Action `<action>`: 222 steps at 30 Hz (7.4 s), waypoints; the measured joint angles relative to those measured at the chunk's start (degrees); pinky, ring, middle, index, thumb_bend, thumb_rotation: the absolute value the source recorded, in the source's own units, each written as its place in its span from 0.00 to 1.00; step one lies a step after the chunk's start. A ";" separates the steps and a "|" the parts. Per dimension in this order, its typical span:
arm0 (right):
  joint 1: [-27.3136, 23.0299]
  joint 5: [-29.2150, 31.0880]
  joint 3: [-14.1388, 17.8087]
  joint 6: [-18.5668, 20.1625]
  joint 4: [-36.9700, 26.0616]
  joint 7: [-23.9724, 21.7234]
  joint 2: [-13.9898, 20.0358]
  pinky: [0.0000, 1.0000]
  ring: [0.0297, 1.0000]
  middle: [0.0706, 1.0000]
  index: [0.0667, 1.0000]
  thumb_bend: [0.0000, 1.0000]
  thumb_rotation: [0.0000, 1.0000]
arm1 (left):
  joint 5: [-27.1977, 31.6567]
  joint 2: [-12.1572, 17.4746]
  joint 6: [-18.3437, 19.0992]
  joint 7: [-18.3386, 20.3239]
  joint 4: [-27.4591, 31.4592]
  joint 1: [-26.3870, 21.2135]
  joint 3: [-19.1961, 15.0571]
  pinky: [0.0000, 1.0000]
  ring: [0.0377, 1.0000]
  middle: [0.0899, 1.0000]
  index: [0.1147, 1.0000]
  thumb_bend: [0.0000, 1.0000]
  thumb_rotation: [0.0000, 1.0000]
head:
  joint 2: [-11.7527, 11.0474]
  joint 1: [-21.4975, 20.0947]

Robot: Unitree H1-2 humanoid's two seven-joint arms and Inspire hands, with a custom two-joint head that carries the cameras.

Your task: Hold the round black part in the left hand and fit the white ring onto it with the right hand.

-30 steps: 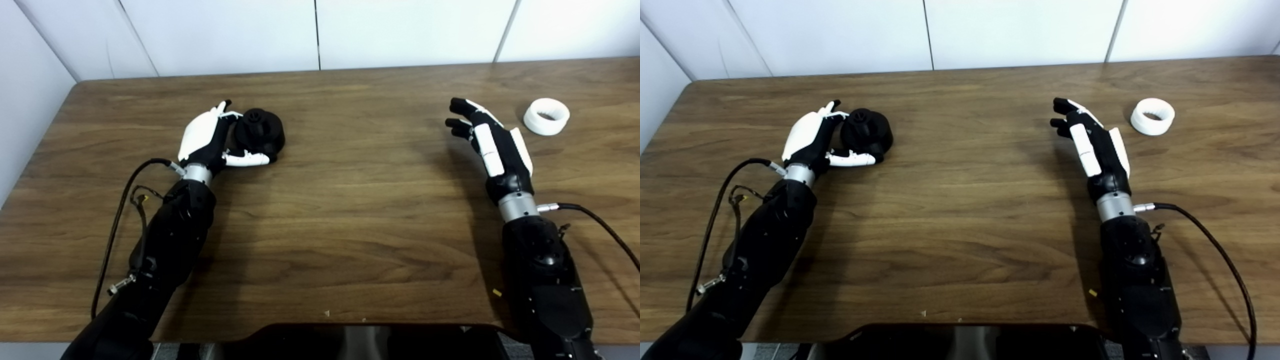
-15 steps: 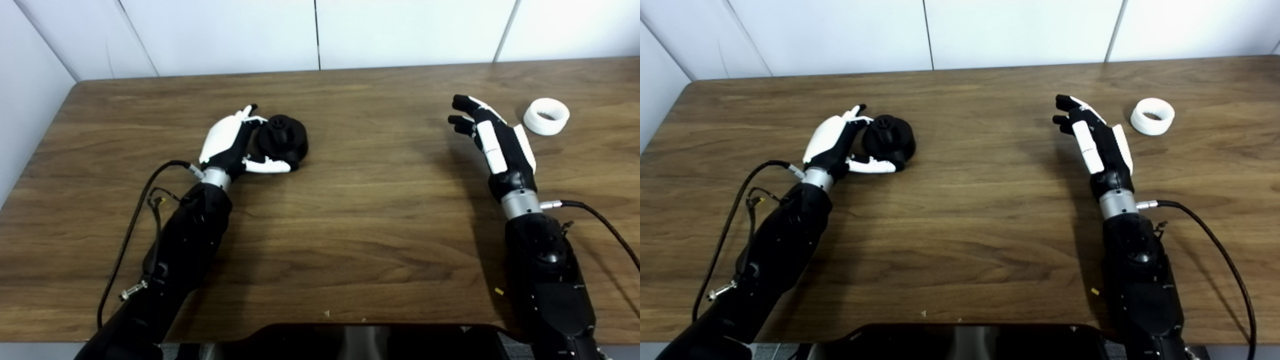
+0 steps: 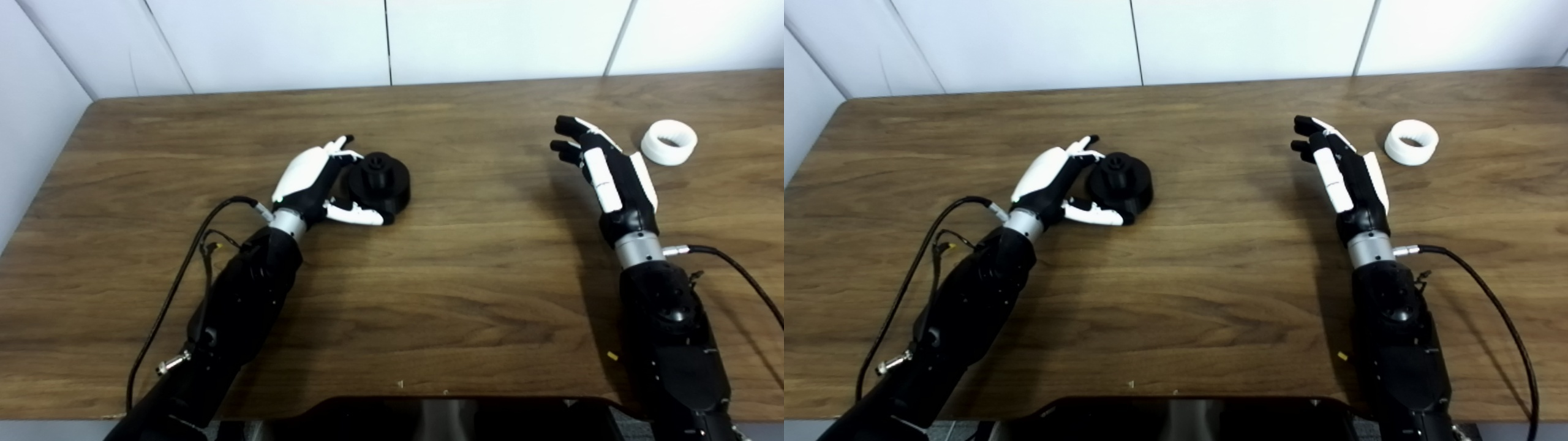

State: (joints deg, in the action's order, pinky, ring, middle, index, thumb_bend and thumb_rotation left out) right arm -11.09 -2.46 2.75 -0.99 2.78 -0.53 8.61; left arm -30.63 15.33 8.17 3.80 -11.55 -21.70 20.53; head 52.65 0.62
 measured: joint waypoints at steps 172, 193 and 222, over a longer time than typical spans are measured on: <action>-21.63 -46.11 -18.38 20.45 12.52 -25.84 31.16 0.92 0.94 0.92 0.96 0.93 0.48 | -2.36 0.20 -8.65 9.02 7.15 3.22 3.43 1.00 1.00 1.00 0.59 1.00 0.32 | -6.33 -18.11; -26.38 -47.00 -22.17 20.09 18.24 -24.28 29.11 0.84 0.90 0.87 0.91 0.84 0.37 | -2.53 0.18 -8.90 8.56 7.16 3.58 3.27 1.00 1.00 1.00 0.59 1.00 0.34 | -6.07 -17.32; -30.28 -50.90 -27.28 20.41 21.88 -26.24 29.05 0.96 1.00 0.90 0.82 0.84 0.33 | -2.54 0.16 -8.99 8.83 7.42 3.81 3.04 1.00 1.00 1.00 0.58 1.00 0.33 | -5.27 -17.23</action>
State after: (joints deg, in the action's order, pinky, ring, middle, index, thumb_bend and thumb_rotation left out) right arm -41.37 -53.36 -24.54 19.42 24.66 -26.77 37.66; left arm -33.17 15.49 -0.82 12.62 -4.13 -17.90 23.57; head 47.37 -16.61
